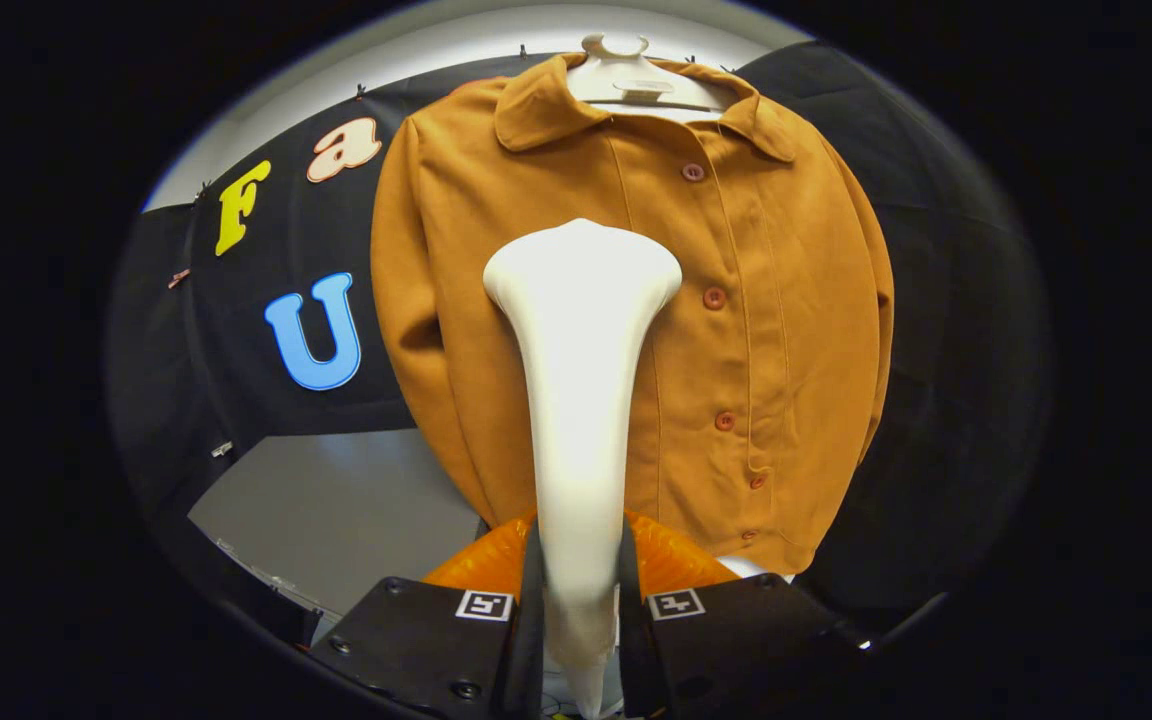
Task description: Iron the clothes twice with a garment steamer, once on the left side and once on the right side.
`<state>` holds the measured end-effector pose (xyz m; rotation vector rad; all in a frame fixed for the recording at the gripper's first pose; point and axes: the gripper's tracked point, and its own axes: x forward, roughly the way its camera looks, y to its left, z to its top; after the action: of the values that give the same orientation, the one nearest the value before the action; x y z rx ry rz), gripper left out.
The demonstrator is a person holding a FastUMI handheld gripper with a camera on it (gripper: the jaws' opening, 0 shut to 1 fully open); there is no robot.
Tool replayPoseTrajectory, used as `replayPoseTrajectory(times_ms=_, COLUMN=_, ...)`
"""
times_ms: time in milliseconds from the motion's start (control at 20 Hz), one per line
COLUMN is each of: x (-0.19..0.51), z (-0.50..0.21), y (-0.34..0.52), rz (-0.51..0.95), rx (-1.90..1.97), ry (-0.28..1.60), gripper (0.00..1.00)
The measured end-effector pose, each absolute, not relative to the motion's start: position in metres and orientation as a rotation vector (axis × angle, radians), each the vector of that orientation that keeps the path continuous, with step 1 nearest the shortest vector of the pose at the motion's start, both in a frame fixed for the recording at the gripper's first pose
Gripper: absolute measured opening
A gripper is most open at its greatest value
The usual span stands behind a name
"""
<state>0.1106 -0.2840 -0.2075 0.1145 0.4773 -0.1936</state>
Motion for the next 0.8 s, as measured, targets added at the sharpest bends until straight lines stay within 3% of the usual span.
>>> replayPoseTrajectory(times_ms=800, x=0.068, z=-0.314, y=-0.289, rz=-0.212, rx=0.161, ry=0.725, gripper=0.35)
